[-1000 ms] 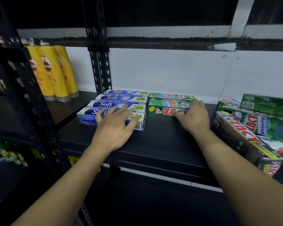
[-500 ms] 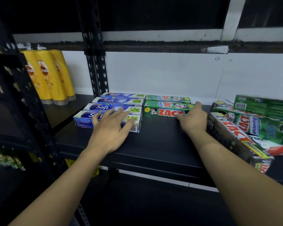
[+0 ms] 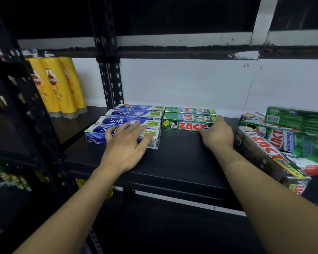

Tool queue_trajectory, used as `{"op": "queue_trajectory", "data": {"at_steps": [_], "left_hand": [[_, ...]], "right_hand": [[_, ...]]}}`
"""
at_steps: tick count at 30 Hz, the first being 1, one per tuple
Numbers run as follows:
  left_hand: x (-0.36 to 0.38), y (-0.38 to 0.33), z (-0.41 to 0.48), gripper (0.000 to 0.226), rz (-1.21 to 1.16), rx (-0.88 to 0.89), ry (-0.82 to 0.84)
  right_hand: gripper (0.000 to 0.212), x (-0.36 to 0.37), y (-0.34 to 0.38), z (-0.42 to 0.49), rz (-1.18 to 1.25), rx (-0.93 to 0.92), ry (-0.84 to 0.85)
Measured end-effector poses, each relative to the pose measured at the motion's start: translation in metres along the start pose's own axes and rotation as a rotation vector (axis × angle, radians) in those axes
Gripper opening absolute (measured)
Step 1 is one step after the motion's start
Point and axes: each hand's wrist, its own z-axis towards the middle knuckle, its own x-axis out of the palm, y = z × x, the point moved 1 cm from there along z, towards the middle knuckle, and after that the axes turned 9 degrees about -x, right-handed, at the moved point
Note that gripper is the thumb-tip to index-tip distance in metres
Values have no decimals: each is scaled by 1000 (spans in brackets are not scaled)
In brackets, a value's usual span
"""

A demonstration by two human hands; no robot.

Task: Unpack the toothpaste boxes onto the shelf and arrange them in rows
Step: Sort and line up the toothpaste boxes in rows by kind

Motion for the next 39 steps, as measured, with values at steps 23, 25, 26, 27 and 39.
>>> {"op": "queue_trajectory", "data": {"at_steps": [23, 25, 26, 27, 39], "left_hand": [[0, 0, 0, 51, -11, -3, 1], [0, 1, 0, 52, -12, -2, -1], [0, 1, 0, 53, -14, -2, -1], [0, 1, 0, 56, -15, -2, -3], [0, 1, -1, 57, -27, 8, -26]], "right_hand": [[66, 0, -1, 1, 1, 0, -8], [65, 1, -2, 1, 3, -9, -10], [64, 1, -3, 1, 3, -13, -11], [63, 1, -3, 1, 4, -16, -12], [56, 0, 0, -9, 20, -165, -77]]}}
